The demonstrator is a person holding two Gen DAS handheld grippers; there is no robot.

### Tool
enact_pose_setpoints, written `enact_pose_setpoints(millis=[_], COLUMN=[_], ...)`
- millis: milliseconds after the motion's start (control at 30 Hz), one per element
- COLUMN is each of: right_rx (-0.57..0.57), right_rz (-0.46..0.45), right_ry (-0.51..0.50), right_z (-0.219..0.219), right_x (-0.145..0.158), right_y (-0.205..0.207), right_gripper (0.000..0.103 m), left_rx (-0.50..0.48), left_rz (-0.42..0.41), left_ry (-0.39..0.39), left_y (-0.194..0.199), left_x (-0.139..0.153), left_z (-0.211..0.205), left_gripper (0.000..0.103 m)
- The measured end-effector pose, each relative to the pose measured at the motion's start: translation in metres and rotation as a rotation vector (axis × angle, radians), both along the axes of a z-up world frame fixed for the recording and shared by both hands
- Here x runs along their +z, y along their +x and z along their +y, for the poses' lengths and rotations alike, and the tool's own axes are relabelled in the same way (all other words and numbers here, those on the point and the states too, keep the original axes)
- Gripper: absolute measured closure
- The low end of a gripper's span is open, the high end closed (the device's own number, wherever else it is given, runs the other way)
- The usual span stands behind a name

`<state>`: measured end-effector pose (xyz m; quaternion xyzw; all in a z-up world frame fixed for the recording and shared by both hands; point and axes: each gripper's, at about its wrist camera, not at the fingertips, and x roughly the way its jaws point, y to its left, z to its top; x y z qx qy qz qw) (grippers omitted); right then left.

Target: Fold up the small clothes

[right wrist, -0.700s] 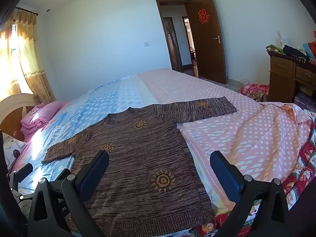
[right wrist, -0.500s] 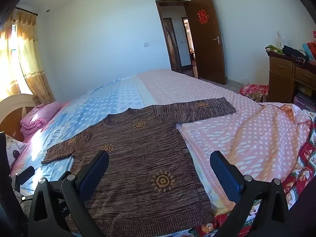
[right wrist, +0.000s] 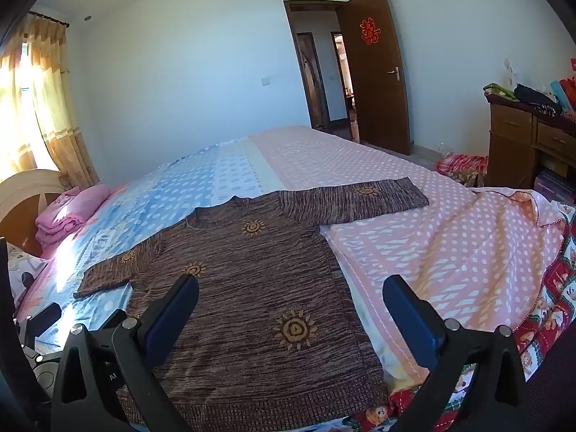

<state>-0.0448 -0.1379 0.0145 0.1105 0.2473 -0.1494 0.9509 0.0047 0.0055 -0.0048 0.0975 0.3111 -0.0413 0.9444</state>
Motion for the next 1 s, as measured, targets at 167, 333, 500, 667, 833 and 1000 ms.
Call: enact_pose_setpoints(millis=[167,333,500,667,833,1000], right_rx=[0.002,0.002,0.001,0.001,0.002,0.002], right_rz=[0.002,0.004,0.005,0.004,0.005,0.006], right_ry=[-0.002,-0.003,-0.004,-0.003,-0.003,-0.002], right_z=[-0.0001,0.0008,0.0015,0.0010,0.0011,0.0013], right_x=[-0.0006,-0.0009,-0.0008,-0.0008,-0.0008,-0.0009], right_y=[-0.0003,-0.0002,-0.0001,-0.0007,-0.0002,-0.0007], right_gripper=[0.001,0.001,0.001,0.001,0.001,0.001], left_rx=[-0.003,-0.003,-0.003,-0.002,-0.003,-0.004], left_rz=[0.003,0.002,0.003,0.003,0.003,0.005], left_ry=[-0.002,-0.001,-0.001,-0.002,-0.001,-0.002], left_y=[-0.0002,-0.0006,-0.0003,-0.0002,-0.0002,-0.0007], left_x=[-0.0017,-0.0022,-0.0019,-0.0019,-0.0018,-0.0028], left_z=[0.0001,-0.0002,-0.0002,-0.0002,-0.0003,-0.0008], left_gripper=[0.000,0.000,0.000,0.000,0.000,0.000])
